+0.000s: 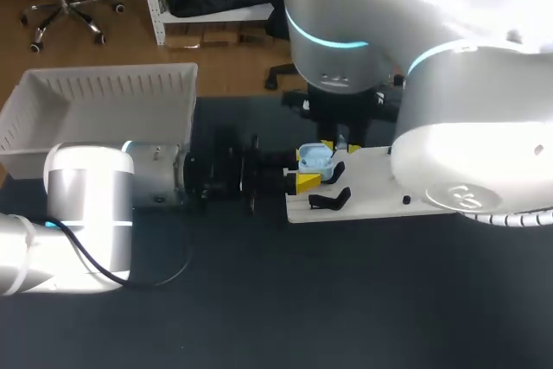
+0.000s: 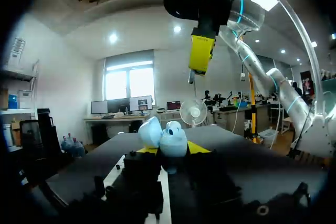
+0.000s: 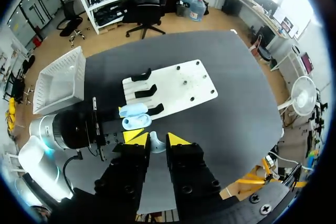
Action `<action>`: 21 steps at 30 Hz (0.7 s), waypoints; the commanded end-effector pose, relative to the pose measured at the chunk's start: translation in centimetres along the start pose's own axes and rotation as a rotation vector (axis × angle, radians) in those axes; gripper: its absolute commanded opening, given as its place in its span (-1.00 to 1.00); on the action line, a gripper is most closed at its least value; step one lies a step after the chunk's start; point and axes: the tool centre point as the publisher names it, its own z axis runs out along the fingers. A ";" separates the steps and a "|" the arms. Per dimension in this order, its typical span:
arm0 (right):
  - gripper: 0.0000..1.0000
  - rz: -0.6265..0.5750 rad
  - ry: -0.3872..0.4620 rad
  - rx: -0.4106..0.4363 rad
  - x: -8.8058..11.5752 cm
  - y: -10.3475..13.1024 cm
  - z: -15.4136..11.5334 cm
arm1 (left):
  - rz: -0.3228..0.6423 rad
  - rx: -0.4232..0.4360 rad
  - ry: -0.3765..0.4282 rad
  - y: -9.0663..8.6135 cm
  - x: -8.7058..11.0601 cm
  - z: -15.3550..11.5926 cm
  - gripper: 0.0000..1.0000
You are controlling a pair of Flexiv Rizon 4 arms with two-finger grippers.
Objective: Pick up each earbud case from the left stands, insert the matching earbuds, close the lid, and place the case in the box.
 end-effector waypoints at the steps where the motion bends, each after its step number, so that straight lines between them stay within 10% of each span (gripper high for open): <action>1: -1.00 0.001 0.002 0.019 -0.1 0.3 -0.1 | 0.004 -0.008 -0.003 -0.2 0.1 0.0 -1.00; 9: -1.00 0.001 0.002 0.019 -0.1 0.3 -0.1 | 0.004 -0.008 -0.003 -0.2 0.1 0.0 -1.00; 21: -1.00 -0.534 0.051 0.052 0.6 5.8 1.0 | 0.004 -0.008 -0.003 -0.2 0.1 0.0 -1.00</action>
